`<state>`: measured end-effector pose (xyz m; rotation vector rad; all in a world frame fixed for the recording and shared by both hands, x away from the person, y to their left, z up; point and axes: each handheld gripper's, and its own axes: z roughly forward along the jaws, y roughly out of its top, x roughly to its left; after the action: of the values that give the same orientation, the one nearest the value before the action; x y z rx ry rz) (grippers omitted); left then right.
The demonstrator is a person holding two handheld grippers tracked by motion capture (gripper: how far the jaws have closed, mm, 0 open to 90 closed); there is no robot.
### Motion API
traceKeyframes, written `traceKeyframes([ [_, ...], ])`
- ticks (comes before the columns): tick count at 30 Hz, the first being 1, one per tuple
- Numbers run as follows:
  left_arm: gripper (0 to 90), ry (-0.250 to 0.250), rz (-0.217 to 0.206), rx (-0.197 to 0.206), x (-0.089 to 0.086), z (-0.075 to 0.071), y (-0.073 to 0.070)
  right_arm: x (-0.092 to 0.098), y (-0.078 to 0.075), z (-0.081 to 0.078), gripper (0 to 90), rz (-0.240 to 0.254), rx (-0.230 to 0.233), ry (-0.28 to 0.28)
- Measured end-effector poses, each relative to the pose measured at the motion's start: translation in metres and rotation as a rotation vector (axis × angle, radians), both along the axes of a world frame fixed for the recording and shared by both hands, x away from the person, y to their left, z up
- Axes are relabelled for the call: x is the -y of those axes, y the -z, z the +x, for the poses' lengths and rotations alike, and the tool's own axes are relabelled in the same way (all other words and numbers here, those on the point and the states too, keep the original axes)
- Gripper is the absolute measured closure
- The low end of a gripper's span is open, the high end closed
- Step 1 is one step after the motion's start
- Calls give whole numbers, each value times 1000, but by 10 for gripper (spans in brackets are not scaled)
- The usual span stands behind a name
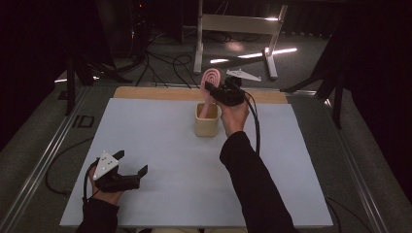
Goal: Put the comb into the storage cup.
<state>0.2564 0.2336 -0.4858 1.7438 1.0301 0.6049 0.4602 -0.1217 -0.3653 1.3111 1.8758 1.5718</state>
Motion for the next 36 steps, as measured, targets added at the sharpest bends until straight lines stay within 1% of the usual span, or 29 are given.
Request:
traceKeyframes([
  [19, 1, 7, 6, -5, 1, 1, 1, -2, 9, 0, 640, -7, -8, 4],
  [36, 1, 7, 6, -7, 1, 1, 2, -3, 21, 0, 639, -14, -25, 6],
])
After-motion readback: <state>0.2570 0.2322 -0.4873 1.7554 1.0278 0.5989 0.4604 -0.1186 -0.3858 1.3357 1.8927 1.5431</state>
